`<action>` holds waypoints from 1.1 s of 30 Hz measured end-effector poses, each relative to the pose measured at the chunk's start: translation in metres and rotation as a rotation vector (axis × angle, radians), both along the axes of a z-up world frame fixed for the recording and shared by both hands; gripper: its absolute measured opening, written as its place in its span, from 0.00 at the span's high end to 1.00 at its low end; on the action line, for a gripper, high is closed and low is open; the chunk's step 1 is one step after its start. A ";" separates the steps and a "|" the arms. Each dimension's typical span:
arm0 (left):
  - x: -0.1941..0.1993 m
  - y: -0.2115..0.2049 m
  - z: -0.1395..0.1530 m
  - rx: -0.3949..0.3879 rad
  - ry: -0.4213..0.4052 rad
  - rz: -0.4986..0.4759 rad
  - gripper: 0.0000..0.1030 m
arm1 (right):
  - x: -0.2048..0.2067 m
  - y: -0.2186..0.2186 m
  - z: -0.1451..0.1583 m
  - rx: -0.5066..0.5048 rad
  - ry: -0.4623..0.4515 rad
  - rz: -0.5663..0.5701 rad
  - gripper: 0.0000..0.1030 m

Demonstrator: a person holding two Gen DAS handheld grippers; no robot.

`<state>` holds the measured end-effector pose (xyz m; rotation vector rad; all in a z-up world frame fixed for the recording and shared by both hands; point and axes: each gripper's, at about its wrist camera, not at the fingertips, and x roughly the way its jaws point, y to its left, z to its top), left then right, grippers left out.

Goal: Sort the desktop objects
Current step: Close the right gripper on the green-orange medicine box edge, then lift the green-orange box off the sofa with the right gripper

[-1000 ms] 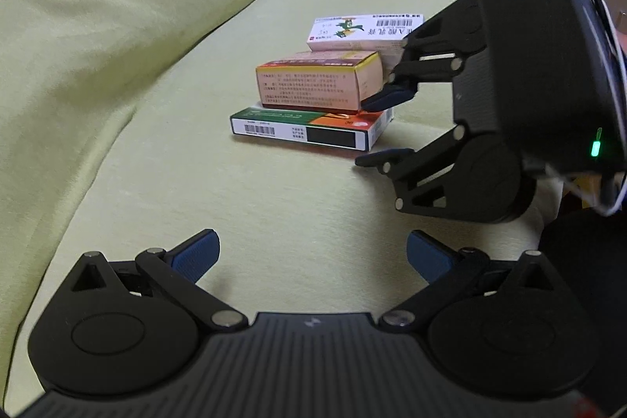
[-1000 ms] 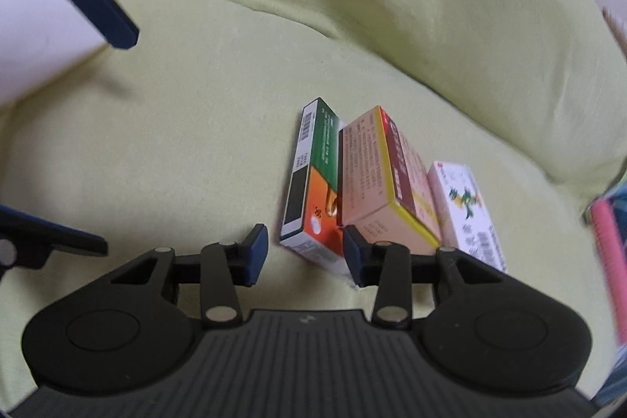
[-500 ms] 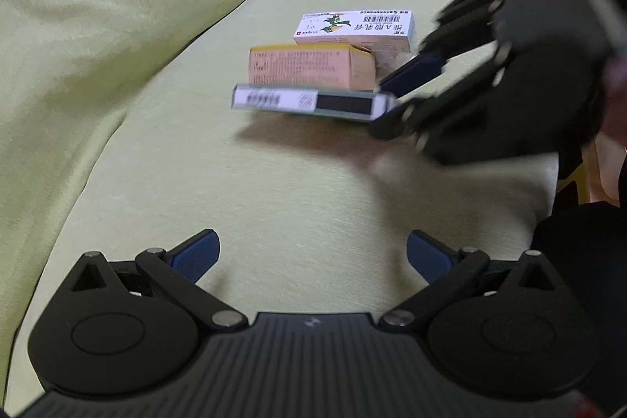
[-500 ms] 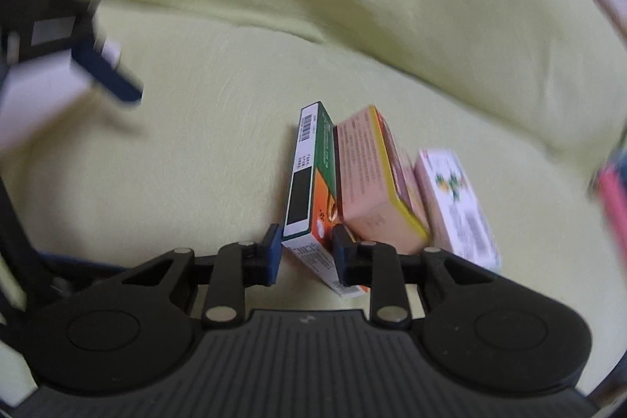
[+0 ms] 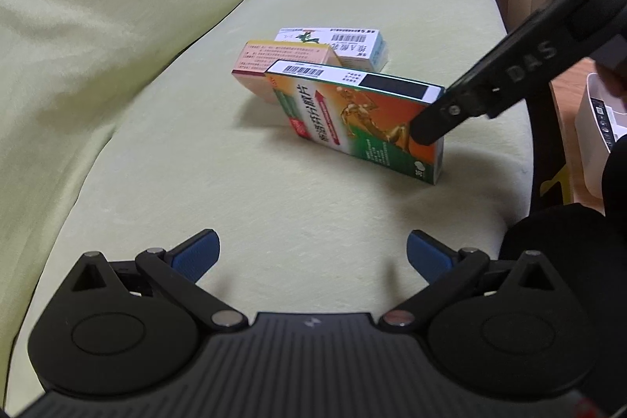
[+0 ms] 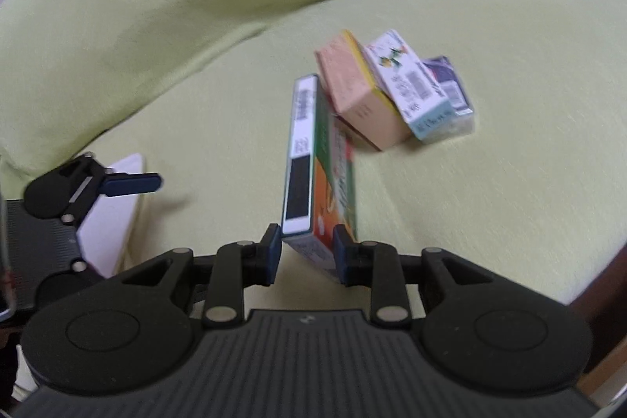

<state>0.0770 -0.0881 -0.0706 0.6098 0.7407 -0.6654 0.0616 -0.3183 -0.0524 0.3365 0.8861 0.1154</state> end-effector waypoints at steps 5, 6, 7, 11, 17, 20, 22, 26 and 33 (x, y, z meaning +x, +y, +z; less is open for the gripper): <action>0.003 -0.004 -0.001 0.002 0.004 -0.007 0.00 | 0.014 0.007 -0.003 -0.066 -0.019 0.028 0.75; 0.004 -0.005 0.000 0.003 0.005 -0.008 0.00 | 0.017 0.009 -0.002 -0.087 -0.025 0.035 0.75; 0.005 -0.006 -0.001 0.005 0.007 -0.009 0.00 | 0.020 0.011 -0.001 -0.107 -0.032 0.044 0.75; 0.007 -0.011 -0.002 0.007 0.014 -0.013 0.00 | 0.031 0.018 0.003 -0.172 -0.046 0.073 0.75; 0.009 -0.020 -0.007 0.012 0.019 -0.030 0.00 | 0.034 0.024 0.004 -0.222 -0.060 0.110 0.81; 0.010 -0.024 -0.007 0.015 0.020 -0.041 0.00 | 0.029 0.024 0.006 -0.233 -0.077 0.114 0.83; 0.009 -0.028 -0.007 0.015 0.016 -0.051 0.00 | 0.025 0.020 0.008 -0.202 -0.069 0.105 0.83; 0.006 -0.034 -0.006 0.012 0.012 -0.069 0.00 | 0.018 0.012 0.009 -0.114 -0.029 0.087 0.83; 0.004 -0.040 -0.007 0.013 0.020 -0.084 0.00 | 0.022 0.013 0.003 -0.097 0.001 0.096 0.83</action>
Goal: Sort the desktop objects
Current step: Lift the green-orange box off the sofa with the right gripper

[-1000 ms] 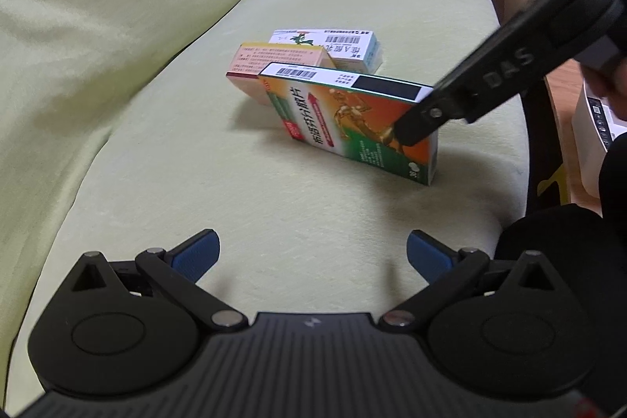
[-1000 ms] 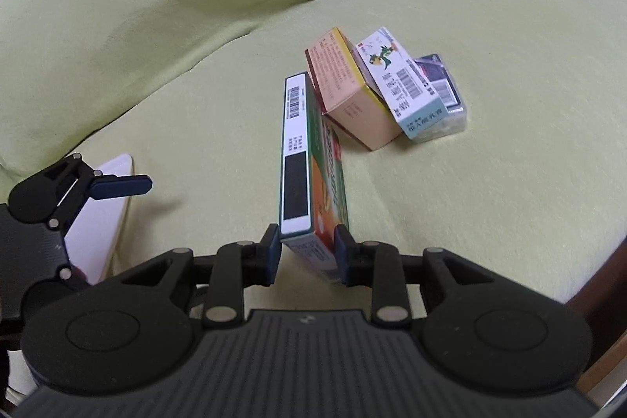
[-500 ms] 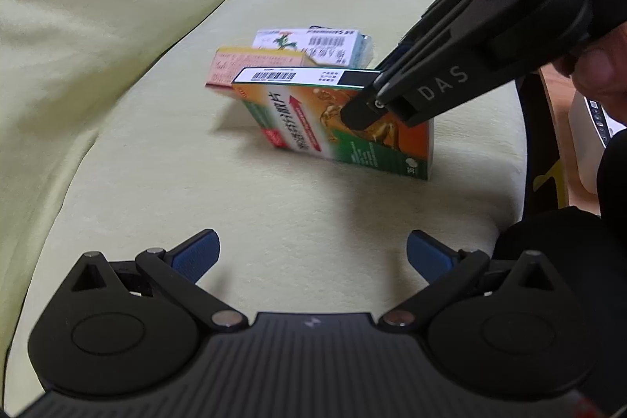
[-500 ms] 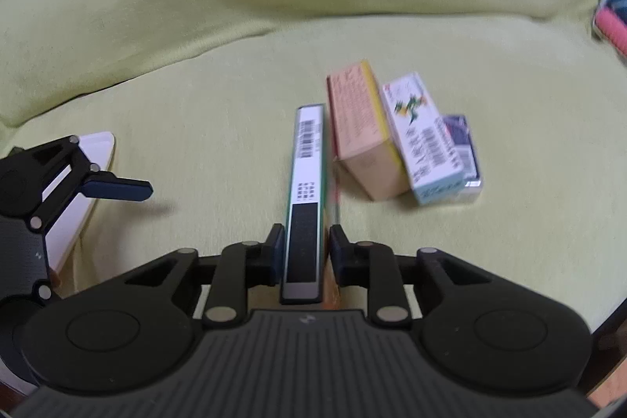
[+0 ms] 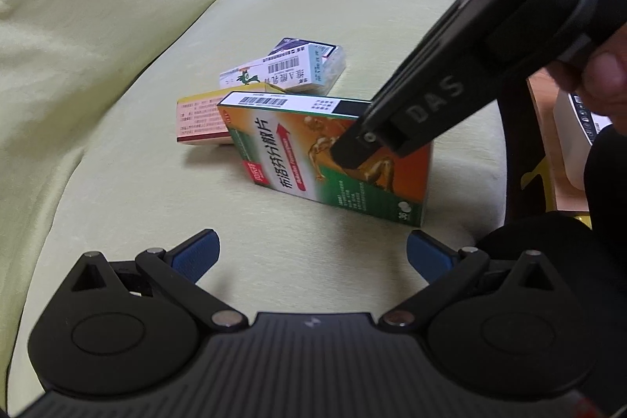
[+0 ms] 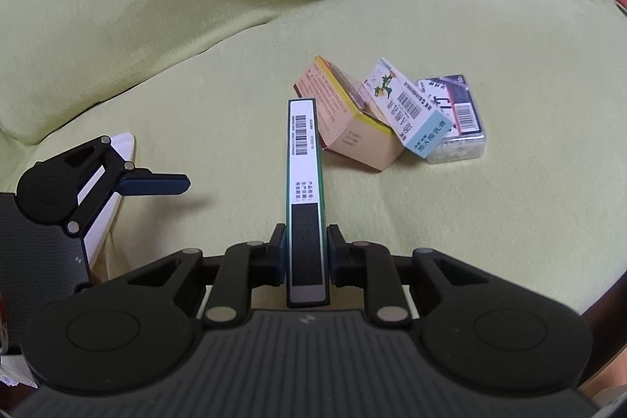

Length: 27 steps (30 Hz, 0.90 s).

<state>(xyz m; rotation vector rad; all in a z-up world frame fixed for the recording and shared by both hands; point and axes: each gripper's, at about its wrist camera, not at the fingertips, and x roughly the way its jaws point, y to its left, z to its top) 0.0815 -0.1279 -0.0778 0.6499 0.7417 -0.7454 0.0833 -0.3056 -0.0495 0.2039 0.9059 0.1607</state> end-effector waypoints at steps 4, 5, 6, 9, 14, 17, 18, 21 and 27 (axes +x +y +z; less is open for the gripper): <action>0.000 -0.001 -0.001 -0.002 0.009 -0.004 0.00 | 0.004 0.002 -0.005 -0.009 0.006 0.005 0.83; 0.000 -0.002 -0.002 0.000 0.009 -0.005 0.00 | 0.004 0.002 -0.005 -0.012 0.000 0.003 0.83; 0.000 -0.002 -0.002 0.002 0.009 -0.008 0.00 | 0.003 0.002 -0.004 -0.015 -0.007 0.003 0.83; 0.000 -0.008 0.000 -0.001 0.008 -0.032 0.00 | -0.003 -0.001 -0.001 -0.005 -0.027 -0.002 0.83; -0.001 -0.026 0.004 0.010 0.001 -0.097 0.00 | -0.017 -0.014 0.011 0.023 -0.061 -0.039 0.83; -0.004 -0.039 0.006 0.017 -0.003 -0.138 0.00 | -0.027 -0.022 0.019 0.014 -0.079 -0.063 0.83; -0.006 -0.043 0.006 0.019 -0.005 -0.149 0.00 | -0.030 -0.024 0.020 0.012 -0.081 -0.071 0.83; -0.012 -0.050 0.005 0.028 -0.013 -0.168 0.00 | -0.036 -0.031 0.022 0.002 -0.077 -0.090 0.83; -0.020 -0.048 0.000 0.041 -0.001 -0.167 0.00 | -0.038 -0.036 0.006 0.004 -0.002 -0.073 0.83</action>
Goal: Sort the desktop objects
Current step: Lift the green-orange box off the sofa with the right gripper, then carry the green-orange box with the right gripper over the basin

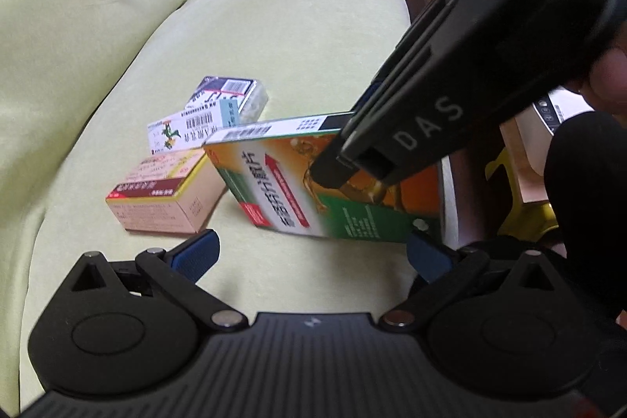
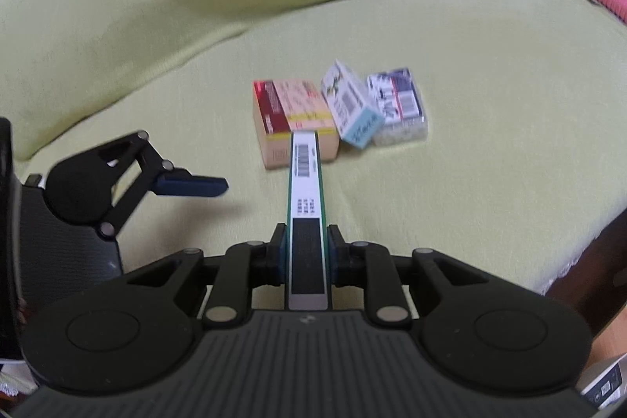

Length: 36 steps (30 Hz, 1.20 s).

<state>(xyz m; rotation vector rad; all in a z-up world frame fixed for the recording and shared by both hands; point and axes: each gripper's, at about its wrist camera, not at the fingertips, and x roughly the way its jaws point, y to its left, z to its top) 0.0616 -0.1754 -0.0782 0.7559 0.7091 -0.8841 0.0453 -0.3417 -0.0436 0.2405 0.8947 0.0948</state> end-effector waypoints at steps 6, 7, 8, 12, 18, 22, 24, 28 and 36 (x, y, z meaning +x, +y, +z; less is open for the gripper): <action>0.000 0.002 -0.002 0.008 0.006 0.008 0.00 | 0.009 -0.001 -0.012 0.025 0.064 0.011 0.82; -0.001 0.002 -0.002 0.007 0.006 0.010 0.00 | 0.011 0.000 -0.013 0.023 0.069 0.015 0.80; -0.001 0.002 -0.002 0.006 0.007 0.011 0.00 | 0.014 0.002 -0.012 0.016 0.071 0.022 0.79; -0.002 0.002 -0.004 0.002 0.011 0.014 0.00 | 0.024 0.007 -0.011 -0.011 0.077 0.041 0.78; -0.006 0.004 -0.004 -0.002 0.015 0.014 0.00 | 0.034 0.013 -0.015 -0.059 0.106 0.070 0.82; -0.008 0.003 -0.004 -0.002 0.011 0.005 0.00 | 0.029 0.014 -0.014 -0.069 0.085 0.071 0.83; -0.009 0.001 -0.003 -0.004 0.007 -0.001 0.00 | 0.025 0.015 -0.012 -0.068 0.068 0.067 0.83; -0.013 -0.007 0.002 -0.009 -0.008 -0.030 0.00 | 0.012 0.010 -0.001 -0.054 0.029 0.034 0.83; -0.033 -0.050 0.017 -0.035 -0.045 -0.163 0.00 | -0.031 -0.021 0.031 -0.049 -0.048 -0.086 0.83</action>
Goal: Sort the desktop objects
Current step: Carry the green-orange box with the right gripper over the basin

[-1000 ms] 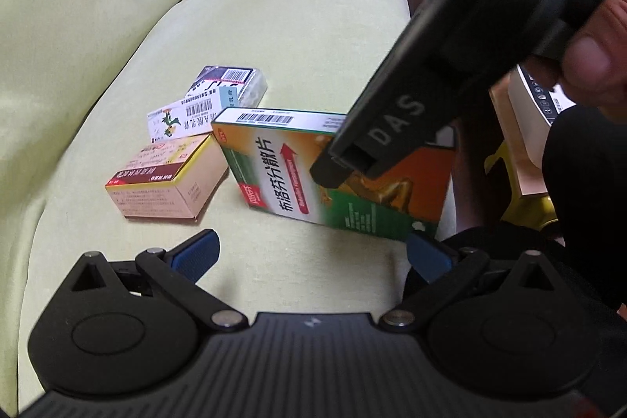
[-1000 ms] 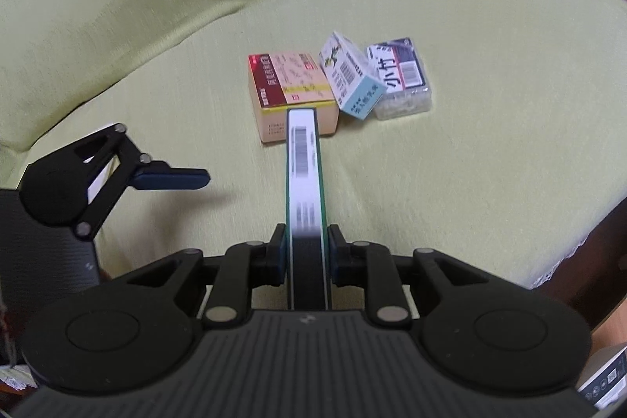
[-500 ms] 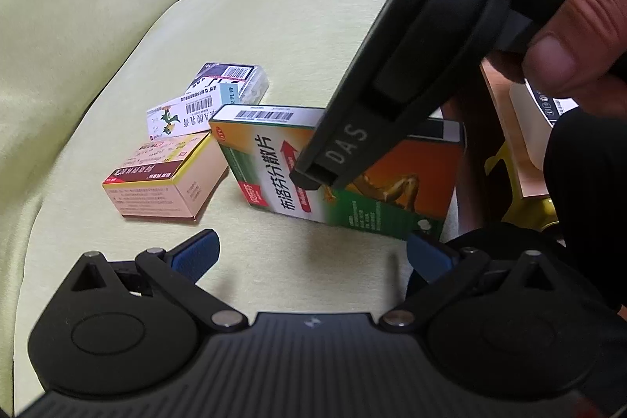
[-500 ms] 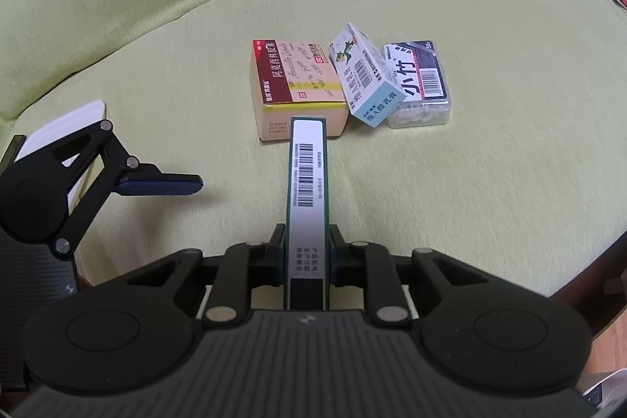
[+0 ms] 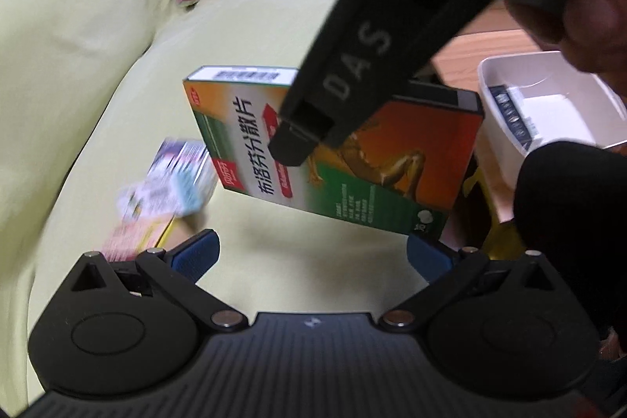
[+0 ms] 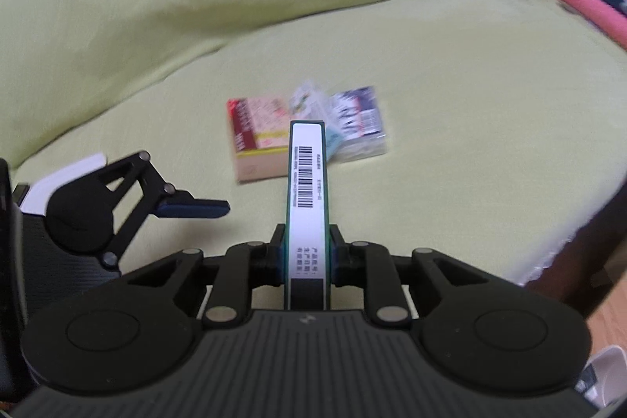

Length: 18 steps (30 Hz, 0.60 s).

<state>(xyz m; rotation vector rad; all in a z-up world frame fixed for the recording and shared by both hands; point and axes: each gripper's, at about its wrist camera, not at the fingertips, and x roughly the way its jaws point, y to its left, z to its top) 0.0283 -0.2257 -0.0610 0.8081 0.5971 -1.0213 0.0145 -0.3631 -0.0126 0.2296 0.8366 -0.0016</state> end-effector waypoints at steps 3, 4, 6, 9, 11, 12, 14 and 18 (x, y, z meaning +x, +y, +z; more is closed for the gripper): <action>-0.014 -0.025 0.004 -0.007 -0.015 -0.084 0.00 | -0.024 -0.019 0.012 -0.012 -0.021 -0.065 0.83; -0.019 -0.034 0.006 -0.010 -0.019 -0.113 0.00 | -0.033 -0.026 0.015 -0.019 -0.026 -0.090 0.83; -0.032 -0.053 0.007 -0.012 -0.024 -0.175 0.00 | -0.053 -0.041 0.020 -0.031 -0.034 -0.145 0.83; -0.052 -0.083 0.008 -0.014 -0.029 -0.269 0.00 | -0.084 -0.064 0.025 -0.052 -0.033 -0.223 0.83; -0.068 -0.101 0.006 -0.013 -0.035 -0.331 0.00 | -0.106 -0.080 0.026 -0.060 -0.031 -0.276 0.83; -0.076 -0.110 0.005 -0.012 -0.038 -0.361 0.00 | -0.116 -0.088 0.027 -0.065 -0.030 -0.303 0.83; -0.092 -0.128 0.002 -0.011 -0.043 -0.419 0.00 | -0.137 -0.102 0.027 -0.070 -0.028 -0.354 0.83; -0.118 -0.156 -0.006 -0.004 -0.036 -0.493 0.00 | -0.175 -0.124 0.025 -0.070 -0.025 -0.441 0.83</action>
